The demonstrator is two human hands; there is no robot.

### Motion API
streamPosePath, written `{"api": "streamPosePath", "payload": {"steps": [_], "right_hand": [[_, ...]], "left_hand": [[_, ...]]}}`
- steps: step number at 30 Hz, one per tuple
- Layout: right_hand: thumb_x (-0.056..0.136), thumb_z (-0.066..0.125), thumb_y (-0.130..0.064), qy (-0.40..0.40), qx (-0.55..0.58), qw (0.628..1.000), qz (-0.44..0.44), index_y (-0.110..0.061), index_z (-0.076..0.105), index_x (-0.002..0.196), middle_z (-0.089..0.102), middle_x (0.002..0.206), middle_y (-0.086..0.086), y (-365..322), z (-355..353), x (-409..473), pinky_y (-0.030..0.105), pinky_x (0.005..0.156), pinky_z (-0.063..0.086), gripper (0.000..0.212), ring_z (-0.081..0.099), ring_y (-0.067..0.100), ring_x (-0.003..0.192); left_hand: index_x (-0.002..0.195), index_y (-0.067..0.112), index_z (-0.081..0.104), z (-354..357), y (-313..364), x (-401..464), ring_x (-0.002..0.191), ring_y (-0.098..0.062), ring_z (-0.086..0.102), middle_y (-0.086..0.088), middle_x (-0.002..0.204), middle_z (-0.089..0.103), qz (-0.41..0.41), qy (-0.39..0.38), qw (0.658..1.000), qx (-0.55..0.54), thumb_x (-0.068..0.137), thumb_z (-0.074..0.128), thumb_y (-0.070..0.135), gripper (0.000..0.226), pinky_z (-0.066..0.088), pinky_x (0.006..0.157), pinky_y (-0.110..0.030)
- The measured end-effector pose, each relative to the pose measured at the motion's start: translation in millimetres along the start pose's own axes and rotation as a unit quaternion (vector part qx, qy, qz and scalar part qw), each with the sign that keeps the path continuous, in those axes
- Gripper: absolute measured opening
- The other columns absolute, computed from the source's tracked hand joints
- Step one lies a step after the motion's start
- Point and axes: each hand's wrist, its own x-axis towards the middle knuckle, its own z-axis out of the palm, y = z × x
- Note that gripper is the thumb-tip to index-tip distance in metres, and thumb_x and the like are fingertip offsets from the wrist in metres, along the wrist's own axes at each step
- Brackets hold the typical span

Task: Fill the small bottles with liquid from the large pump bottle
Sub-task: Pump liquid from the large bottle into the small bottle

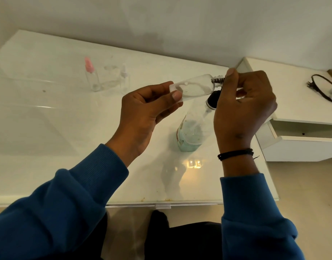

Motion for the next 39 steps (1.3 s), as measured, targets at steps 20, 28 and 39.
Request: {"api": "streamPosePath", "payload": {"steps": [20,28,39], "right_hand": [[0.095,0.062,-0.024,-0.019,0.007,1.000,-0.001,-0.022,0.062,0.073,0.055,0.075,-0.011,1.1,-3.4,-2.4,0.024,0.059,0.043,0.023,0.057,0.026,0.068],[0.095,0.062,-0.023,-0.021,0.015,1.000,-0.002,-0.027,0.056,0.074,0.054,0.075,-0.011,1.2,-3.6,-7.1,0.027,0.059,0.047,0.022,0.058,0.028,0.067],[0.096,0.061,-0.023,-0.013,0.005,1.000,-0.009,-0.012,0.067,0.073,0.056,0.075,-0.009,5.8,-1.6,-7.8,0.043,0.057,0.048,0.026,0.056,0.027,0.067]], "left_hand": [[0.110,0.004,0.073,0.2,0.1,0.4,0.099,-0.030,0.075,-0.011,0.106,0.078,-0.001,0.009,1.000,-0.005,0.083,0.075,0.002,0.028,0.060,0.084,-0.030],[0.113,0.003,0.072,-0.5,3.2,1.0,0.101,-0.029,0.075,-0.012,0.107,0.078,0.002,0.012,1.000,0.002,0.085,0.074,0.001,0.029,0.060,0.085,-0.030],[0.115,0.001,0.071,-1.4,1.3,1.2,0.101,-0.030,0.075,-0.012,0.108,0.077,0.001,0.011,1.000,0.004,0.085,0.074,0.001,0.031,0.060,0.086,-0.031]]}}
